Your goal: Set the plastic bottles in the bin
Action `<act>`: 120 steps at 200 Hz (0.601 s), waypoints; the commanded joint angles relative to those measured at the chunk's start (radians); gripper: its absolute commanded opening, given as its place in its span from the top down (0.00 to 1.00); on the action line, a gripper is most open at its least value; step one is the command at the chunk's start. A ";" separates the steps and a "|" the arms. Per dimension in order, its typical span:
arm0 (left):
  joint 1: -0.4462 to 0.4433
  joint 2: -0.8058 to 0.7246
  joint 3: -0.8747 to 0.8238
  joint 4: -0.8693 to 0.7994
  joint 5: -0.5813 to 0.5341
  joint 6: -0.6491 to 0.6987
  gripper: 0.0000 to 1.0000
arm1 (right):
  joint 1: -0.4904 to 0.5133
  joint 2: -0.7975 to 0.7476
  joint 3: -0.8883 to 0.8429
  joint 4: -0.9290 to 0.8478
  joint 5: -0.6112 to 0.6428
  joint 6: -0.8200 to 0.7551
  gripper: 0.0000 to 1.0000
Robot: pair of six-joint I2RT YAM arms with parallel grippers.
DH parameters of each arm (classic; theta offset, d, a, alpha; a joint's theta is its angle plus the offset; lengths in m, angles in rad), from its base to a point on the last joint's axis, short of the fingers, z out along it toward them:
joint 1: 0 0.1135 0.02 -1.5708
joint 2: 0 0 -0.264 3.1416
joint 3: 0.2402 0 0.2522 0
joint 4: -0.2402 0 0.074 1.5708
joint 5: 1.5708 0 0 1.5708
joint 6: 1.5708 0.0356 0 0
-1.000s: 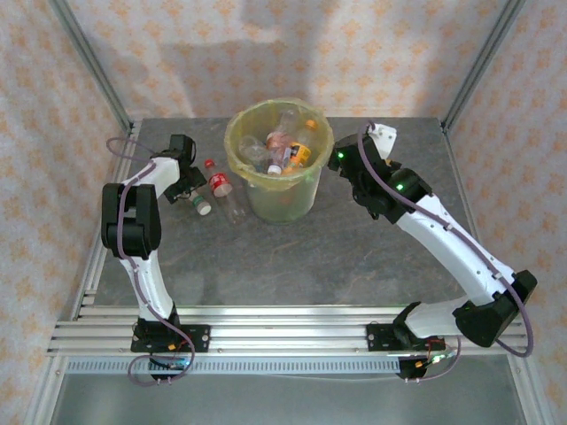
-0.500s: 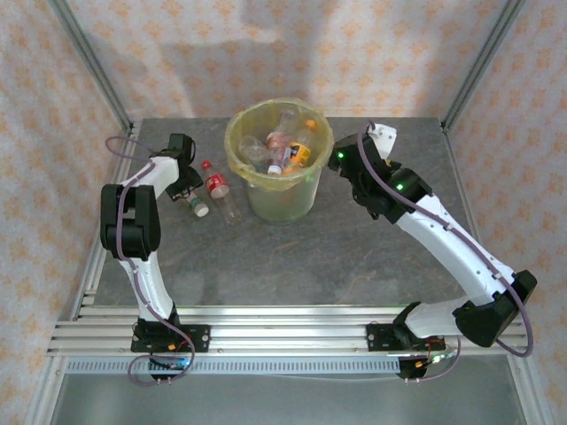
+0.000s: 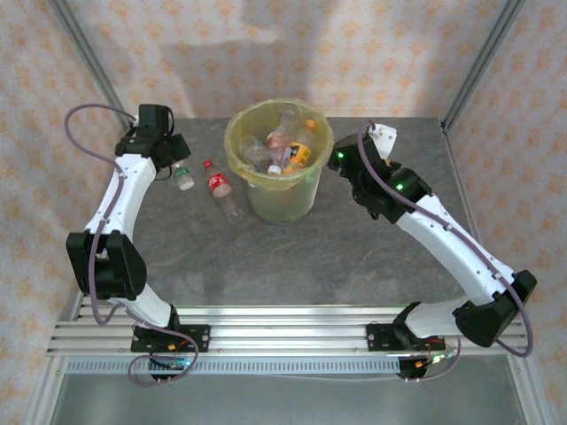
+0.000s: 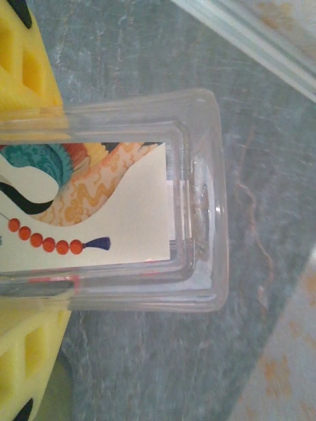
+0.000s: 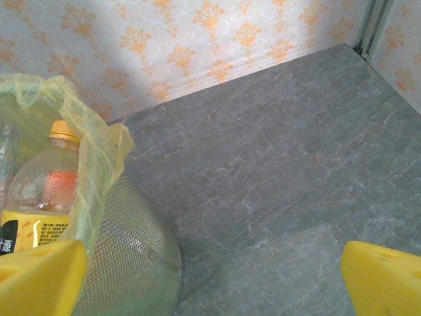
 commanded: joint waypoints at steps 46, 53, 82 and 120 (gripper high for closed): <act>-0.130 -0.066 0.281 -0.132 0.183 0.202 0.44 | 0.003 -0.006 -0.008 -0.012 0.008 0.027 0.01; -0.151 -0.059 0.310 -0.135 0.196 0.212 0.44 | 0.004 -0.010 -0.010 -0.011 0.008 0.029 0.01; -0.214 -0.002 0.449 -0.146 0.280 0.218 0.44 | 0.003 -0.026 -0.021 -0.006 0.008 0.030 0.01; -0.280 0.110 0.633 -0.201 0.323 0.232 0.44 | 0.003 -0.048 -0.034 -0.010 0.016 0.033 0.01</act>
